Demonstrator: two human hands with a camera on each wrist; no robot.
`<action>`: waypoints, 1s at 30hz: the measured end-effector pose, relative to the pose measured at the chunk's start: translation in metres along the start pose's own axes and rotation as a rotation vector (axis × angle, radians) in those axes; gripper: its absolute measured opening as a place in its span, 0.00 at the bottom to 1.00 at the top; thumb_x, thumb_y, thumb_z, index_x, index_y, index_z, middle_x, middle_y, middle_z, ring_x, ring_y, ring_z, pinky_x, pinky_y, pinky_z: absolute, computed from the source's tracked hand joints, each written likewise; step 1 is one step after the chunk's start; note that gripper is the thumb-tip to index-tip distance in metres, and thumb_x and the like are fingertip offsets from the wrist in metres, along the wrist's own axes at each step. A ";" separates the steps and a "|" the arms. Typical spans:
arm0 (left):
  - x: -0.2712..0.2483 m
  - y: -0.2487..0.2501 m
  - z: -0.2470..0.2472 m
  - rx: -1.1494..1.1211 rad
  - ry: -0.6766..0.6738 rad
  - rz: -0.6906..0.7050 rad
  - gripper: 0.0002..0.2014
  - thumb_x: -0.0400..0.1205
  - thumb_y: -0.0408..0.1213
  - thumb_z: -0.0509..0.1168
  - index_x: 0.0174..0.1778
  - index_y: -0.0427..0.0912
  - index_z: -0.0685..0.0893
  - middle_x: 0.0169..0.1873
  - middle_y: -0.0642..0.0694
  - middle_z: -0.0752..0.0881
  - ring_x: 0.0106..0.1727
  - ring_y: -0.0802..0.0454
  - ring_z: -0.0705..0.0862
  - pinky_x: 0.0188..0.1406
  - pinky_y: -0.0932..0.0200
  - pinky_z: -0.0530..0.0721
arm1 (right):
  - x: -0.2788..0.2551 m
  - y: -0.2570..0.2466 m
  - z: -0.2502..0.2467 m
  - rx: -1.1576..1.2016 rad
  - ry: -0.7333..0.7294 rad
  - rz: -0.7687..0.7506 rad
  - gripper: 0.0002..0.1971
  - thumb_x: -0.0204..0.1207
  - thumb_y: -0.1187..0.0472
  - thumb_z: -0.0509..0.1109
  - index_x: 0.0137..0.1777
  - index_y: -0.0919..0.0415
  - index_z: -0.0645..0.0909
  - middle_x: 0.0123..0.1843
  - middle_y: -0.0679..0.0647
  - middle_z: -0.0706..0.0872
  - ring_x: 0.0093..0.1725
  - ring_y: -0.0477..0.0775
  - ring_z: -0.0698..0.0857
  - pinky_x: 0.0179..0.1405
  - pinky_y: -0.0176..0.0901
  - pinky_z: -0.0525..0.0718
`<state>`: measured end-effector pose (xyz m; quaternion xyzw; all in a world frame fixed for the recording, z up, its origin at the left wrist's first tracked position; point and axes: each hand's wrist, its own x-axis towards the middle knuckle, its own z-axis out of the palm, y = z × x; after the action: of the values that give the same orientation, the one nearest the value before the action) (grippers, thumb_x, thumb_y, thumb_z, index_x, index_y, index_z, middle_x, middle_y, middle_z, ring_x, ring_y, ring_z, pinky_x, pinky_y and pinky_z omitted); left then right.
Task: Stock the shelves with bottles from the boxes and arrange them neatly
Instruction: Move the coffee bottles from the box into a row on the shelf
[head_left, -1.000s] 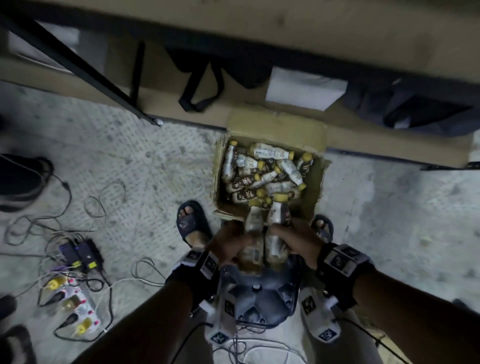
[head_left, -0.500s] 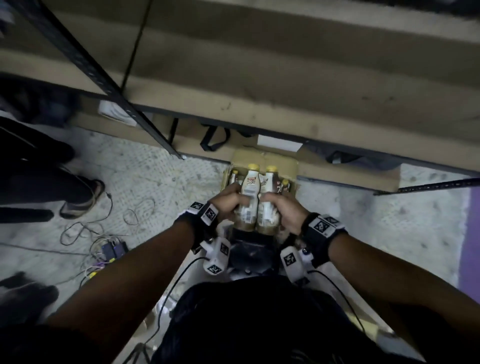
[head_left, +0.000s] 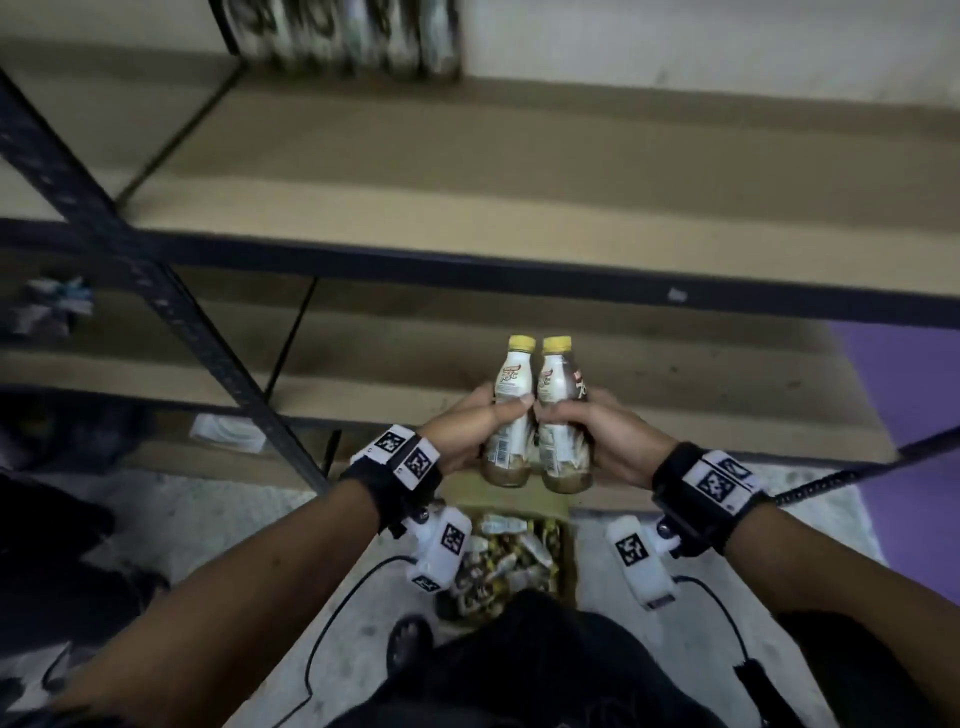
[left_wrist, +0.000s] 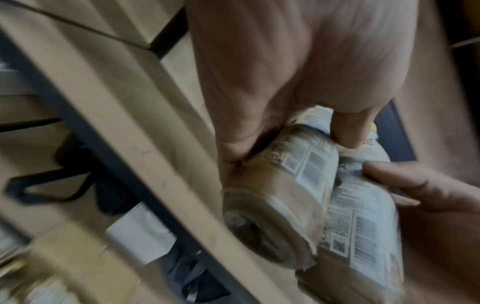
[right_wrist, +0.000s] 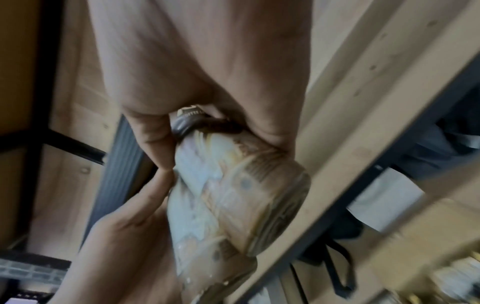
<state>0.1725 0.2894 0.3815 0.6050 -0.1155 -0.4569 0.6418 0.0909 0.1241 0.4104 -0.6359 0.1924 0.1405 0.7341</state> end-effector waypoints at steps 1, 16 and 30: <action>-0.001 0.015 -0.004 0.024 -0.007 0.029 0.18 0.83 0.46 0.66 0.68 0.48 0.79 0.62 0.41 0.87 0.63 0.41 0.86 0.64 0.40 0.83 | 0.000 -0.013 0.004 -0.009 0.008 -0.035 0.18 0.78 0.70 0.69 0.67 0.64 0.82 0.59 0.64 0.90 0.60 0.65 0.89 0.58 0.56 0.88; -0.047 0.195 -0.098 0.278 -0.033 0.429 0.25 0.85 0.51 0.60 0.75 0.44 0.69 0.65 0.43 0.84 0.65 0.46 0.85 0.63 0.45 0.84 | 0.030 -0.168 0.101 -0.072 0.062 -0.424 0.17 0.77 0.72 0.68 0.66 0.69 0.81 0.62 0.69 0.87 0.63 0.70 0.86 0.67 0.67 0.81; 0.022 0.329 -0.135 0.688 0.402 0.487 0.26 0.74 0.50 0.76 0.65 0.41 0.83 0.57 0.42 0.89 0.56 0.45 0.88 0.61 0.42 0.85 | 0.121 -0.287 0.078 -0.389 0.235 -0.570 0.12 0.69 0.65 0.80 0.51 0.54 0.87 0.46 0.52 0.94 0.45 0.48 0.92 0.44 0.39 0.90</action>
<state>0.4262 0.3151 0.6299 0.8145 -0.2722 -0.1018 0.5021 0.3356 0.1531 0.6158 -0.8036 0.0602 -0.1097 0.5819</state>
